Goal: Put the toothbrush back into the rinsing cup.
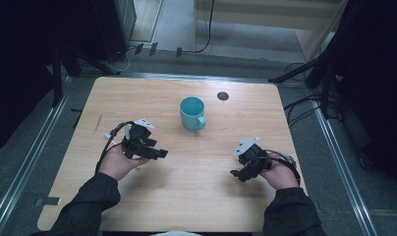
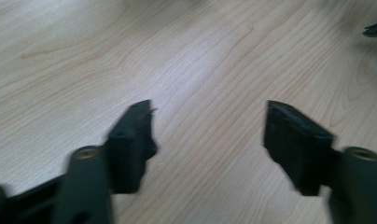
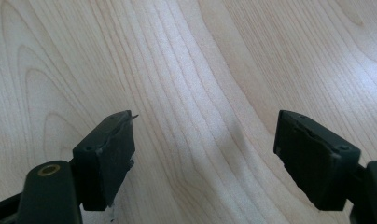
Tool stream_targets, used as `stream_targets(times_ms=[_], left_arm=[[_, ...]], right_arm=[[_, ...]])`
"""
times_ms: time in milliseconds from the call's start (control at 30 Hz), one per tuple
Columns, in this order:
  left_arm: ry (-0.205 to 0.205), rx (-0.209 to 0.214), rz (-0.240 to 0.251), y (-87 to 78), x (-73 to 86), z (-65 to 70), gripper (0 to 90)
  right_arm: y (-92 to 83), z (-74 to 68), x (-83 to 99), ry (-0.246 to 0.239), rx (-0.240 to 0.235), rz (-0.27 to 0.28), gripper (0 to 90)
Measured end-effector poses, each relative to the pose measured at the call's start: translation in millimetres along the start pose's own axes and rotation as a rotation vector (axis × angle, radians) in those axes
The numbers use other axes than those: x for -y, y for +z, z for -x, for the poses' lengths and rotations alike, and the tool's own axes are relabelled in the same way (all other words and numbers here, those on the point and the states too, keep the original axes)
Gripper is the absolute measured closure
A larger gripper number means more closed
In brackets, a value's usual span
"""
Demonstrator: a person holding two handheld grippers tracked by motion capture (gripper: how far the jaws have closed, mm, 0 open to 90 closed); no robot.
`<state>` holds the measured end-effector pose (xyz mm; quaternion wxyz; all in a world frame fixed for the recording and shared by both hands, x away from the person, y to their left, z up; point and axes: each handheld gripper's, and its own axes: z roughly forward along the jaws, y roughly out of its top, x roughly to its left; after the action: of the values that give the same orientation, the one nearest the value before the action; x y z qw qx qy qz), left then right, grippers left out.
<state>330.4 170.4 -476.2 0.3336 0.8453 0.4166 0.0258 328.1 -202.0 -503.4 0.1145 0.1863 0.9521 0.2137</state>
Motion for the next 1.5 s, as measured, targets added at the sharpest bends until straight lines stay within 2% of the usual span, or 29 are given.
stream_targets(times_ms=[100, 133, 267, 300, 400, 667, 733, 800, 867, 933, 1033, 1067, 1200, 1333, 1400, 1433, 1500], left_arm=[[-0.004, 0.023, 0.023, -3.6, -0.7, -1.0, 26.1], [-0.007, 0.010, 0.022, -4.4, -0.9, -1.0, 26.1], [-0.012, -0.027, -0.003, -7.0, 1.5, -3.4, 42.7], [-0.020, -0.022, -0.014, -7.4, 2.1, -5.4, 49.3], [-0.054, -0.016, -0.033, -8.2, 3.2, -10.1, 57.6], [-0.049, -0.042, -0.042, -12.9, 4.7, -14.6, 62.1], [-0.011, -0.049, -0.039, -14.0, 7.1, -15.4, 63.4], [-0.009, -0.068, -0.048, -13.6, 8.9, -15.9, 64.0], [-0.024, -0.072, -0.075, -14.2, 8.7, -18.7, 63.2], [-0.029, -0.096, -0.071, -15.0, 8.0, -19.2, 62.6], [-0.087, -0.076, -0.081, -16.0, 6.3, -21.8, 61.0], [-0.089, -0.082, -0.085, -16.2, 6.5, -22.2, 61.0], [-0.093, -0.097, -0.114, -15.8, 7.0, -23.2, 69.2], [-0.109, -0.098, -0.167, -13.1, 7.6, -24.6, 86.7], [-0.110, -0.096, -0.183, -12.1, 8.4, -25.1, 88.9], [-0.134, -0.090, -0.199, -10.1, 10.8, -27.0, 89.1], [-0.150, -0.092, -0.209, -9.3, 13.6, -30.0, 89.2]], right_arm=[[0.2, 0.0, 0.1, 0.000, 0.000, 0.000, 20.4], [0.1, 0.0, 0.0, 0.000, -0.001, 0.000, 20.4], [-0.5, -0.1, -0.2, -0.007, -0.005, 0.013, 20.4], [-0.6, -0.1, -0.3, -0.006, -0.005, 0.016, 20.4], [-0.7, -0.2, -0.3, -0.003, -0.007, 0.017, 20.4], [-1.2, -0.4, -0.4, -0.004, -0.014, 0.025, 20.4], [-1.8, -0.3, -0.5, 0.000, -0.012, 0.030, 20.4], [-1.7, -0.4, -0.4, -0.002, -0.014, 0.027, 20.4], [-1.4, -0.4, -0.4, -0.002, -0.014, 0.025, 20.4], [-1.4, -0.5, -0.6, -0.001, -0.015, 0.027, 20.4], [-1.2, -0.7, -0.7, -0.003, -0.014, 0.026, 20.4], [-1.2, -0.6, -0.6, -0.003, -0.014, 0.025, 20.4], [-1.3, -0.4, -0.5, -0.002, -0.016, 0.025, 20.4], [-1.3, -0.4, -0.6, -0.003, -0.015, 0.025, 20.4], [-1.4, -0.5, -0.7, -0.003, -0.015, 0.025, 20.4], [-1.5, -0.5, -0.7, -0.002, -0.014, 0.027, 20.4], [-1.6, -0.3, -0.8, -0.002, -0.015, 0.028, 20.4]])
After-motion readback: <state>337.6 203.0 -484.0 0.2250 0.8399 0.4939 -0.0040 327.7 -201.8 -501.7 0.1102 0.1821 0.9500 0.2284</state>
